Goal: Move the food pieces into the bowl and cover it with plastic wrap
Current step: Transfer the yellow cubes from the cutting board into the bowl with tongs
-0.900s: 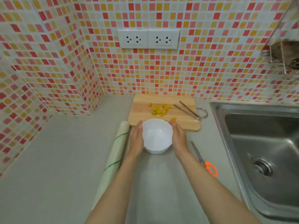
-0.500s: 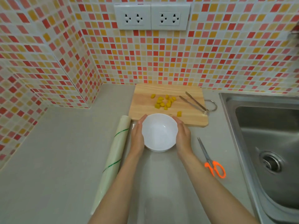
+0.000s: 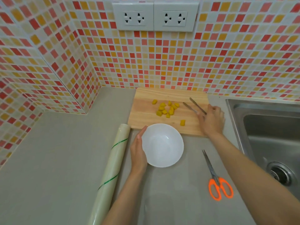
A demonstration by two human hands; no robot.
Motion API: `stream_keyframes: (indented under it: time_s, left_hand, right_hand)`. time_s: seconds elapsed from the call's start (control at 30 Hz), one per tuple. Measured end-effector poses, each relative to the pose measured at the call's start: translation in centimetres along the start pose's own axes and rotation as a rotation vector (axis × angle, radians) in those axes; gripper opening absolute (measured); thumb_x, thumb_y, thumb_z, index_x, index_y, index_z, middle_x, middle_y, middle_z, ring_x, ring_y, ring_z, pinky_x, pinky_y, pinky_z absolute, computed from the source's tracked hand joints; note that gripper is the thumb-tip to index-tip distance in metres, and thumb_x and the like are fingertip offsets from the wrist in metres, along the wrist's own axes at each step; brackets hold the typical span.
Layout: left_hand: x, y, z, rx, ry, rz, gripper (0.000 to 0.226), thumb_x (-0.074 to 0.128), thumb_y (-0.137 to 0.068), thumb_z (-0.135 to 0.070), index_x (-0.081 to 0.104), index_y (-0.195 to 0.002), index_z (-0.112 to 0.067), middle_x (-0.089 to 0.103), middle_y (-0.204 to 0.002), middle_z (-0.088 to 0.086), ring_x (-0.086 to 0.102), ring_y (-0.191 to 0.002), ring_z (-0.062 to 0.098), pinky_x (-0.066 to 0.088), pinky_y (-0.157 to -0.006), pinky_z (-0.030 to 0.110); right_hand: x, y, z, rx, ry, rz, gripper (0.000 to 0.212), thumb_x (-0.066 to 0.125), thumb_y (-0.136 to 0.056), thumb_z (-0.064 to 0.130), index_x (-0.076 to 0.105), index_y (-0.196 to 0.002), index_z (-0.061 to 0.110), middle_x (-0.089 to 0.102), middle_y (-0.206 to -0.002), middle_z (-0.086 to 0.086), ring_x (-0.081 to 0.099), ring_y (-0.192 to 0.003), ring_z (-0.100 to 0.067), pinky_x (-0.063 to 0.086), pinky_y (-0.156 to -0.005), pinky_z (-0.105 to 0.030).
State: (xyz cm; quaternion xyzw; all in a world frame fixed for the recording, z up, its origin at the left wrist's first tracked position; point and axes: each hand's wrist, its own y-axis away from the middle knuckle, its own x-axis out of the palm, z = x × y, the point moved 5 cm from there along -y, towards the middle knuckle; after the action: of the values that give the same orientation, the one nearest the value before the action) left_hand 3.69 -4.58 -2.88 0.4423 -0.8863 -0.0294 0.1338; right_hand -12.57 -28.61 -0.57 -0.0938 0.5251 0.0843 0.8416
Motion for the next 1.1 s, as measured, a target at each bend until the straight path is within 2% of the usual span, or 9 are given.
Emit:
stream_keyframes:
  time_s: [0.1,0.23,0.4,0.5,0.63,0.73,0.9,1.0,1.1]
  left_hand:
    - [0.1,0.1,0.3,0.014,-0.036,-0.013,0.042,0.025,-0.102,-0.026,0.059,-0.124,-0.017,0.061,-0.109,-0.021,0.060,-0.089,-0.018,0.044,-0.066,0.001]
    - [0.3,0.3,0.1,0.015,-0.040,-0.012,0.042,0.023,-0.103,-0.025,0.058,-0.124,-0.017,0.060,-0.110,-0.019,0.059,-0.089,-0.020,0.043,-0.065,-0.001]
    - [0.3,0.4,0.0,0.016,-0.033,-0.016,0.044,0.021,-0.102,-0.027,0.057,-0.124,-0.015,0.061,-0.111,-0.018,0.059,-0.090,-0.019,0.044,-0.067,0.001]
    - [0.3,0.5,0.0,0.007,-0.035,-0.020,0.044,0.021,-0.102,-0.030,0.058,-0.122,-0.019,0.061,-0.113,-0.016,0.060,-0.091,-0.018,0.045,-0.068,0.001]
    - [0.5,0.5,0.3,-0.026,-0.011,-0.012,0.046,0.022,-0.101,-0.034,0.059,-0.123,-0.019,0.063,-0.118,-0.010,0.062,-0.098,-0.009,0.048,-0.072,0.006]
    - [0.4,0.5,0.4,-0.037,0.003,-0.012,0.049,0.022,-0.100,-0.036,0.059,-0.125,-0.016,0.063,-0.120,-0.006,0.062,-0.101,-0.005,0.049,-0.073,0.008]
    - [0.6,0.6,-0.1,-0.012,0.005,0.001,0.054,0.028,-0.088,-0.048,0.060,-0.121,-0.020,0.064,-0.119,-0.009,0.062,-0.099,-0.009,0.049,-0.073,0.008]
    - [0.5,0.5,0.2,-0.032,0.012,-0.009,0.054,0.026,-0.093,-0.045,0.059,-0.124,-0.016,0.063,-0.122,-0.005,0.061,-0.104,-0.003,0.051,-0.077,0.011]
    - [0.5,0.5,0.3,-0.036,0.003,-0.028,0.049,0.023,-0.100,-0.036,0.059,-0.126,-0.015,0.063,-0.123,-0.003,0.060,-0.102,-0.006,0.051,-0.077,0.010]
  right_hand:
    - [0.6,-0.5,0.0,-0.025,0.089,0.035,0.049,0.055,-0.089,0.035,0.050,-0.125,0.003,0.044,-0.129,-0.023,0.037,-0.123,-0.038,0.028,-0.106,-0.046]
    - [0.2,-1.0,0.7,-0.082,0.097,-0.043,0.034,0.061,-0.086,0.029,0.063,-0.112,0.007,0.052,-0.118,-0.017,0.043,-0.113,-0.035,0.030,-0.100,-0.044]
    - [0.1,-0.9,1.9,-0.156,-0.141,0.007,0.031,0.057,-0.089,0.019,0.061,-0.117,0.007,0.059,-0.116,-0.017,0.054,-0.106,-0.035,0.039,-0.093,-0.044]
    - [1.0,-0.2,2.7,-0.245,-0.081,0.073,0.034,0.058,-0.089,0.024,0.061,-0.120,0.011,0.059,-0.115,-0.012,0.055,-0.105,-0.031,0.032,-0.091,-0.040]
    - [1.6,-0.1,3.1,-0.255,0.050,0.084,0.039,0.058,-0.088,0.034,0.059,-0.123,0.016,0.058,-0.113,-0.011,0.057,-0.099,-0.030,0.030,-0.089,-0.038]
    - [1.9,-0.3,3.4,-0.266,0.078,0.086,0.035,0.057,-0.088,0.034,0.062,-0.119,0.019,0.059,-0.109,-0.010,0.058,-0.094,-0.031,0.030,-0.086,-0.038]
    - [1.5,0.0,3.2,-0.236,-0.026,0.013,0.028,0.059,-0.088,0.027,0.067,-0.114,0.019,0.064,-0.102,-0.008,0.059,-0.087,-0.029,0.028,-0.082,-0.037]
    - [0.6,0.8,3.0,-0.219,-0.108,-0.018,0.027,0.060,-0.088,0.026,0.068,-0.112,0.019,0.065,-0.099,-0.008,0.059,-0.086,-0.028,0.022,-0.076,-0.032]
    - [-1.3,2.7,3.3,-0.249,-0.202,-0.060,0.026,0.063,-0.086,0.025,0.070,-0.110,0.018,0.065,-0.096,-0.006,0.060,-0.084,-0.026,0.018,-0.072,-0.029]
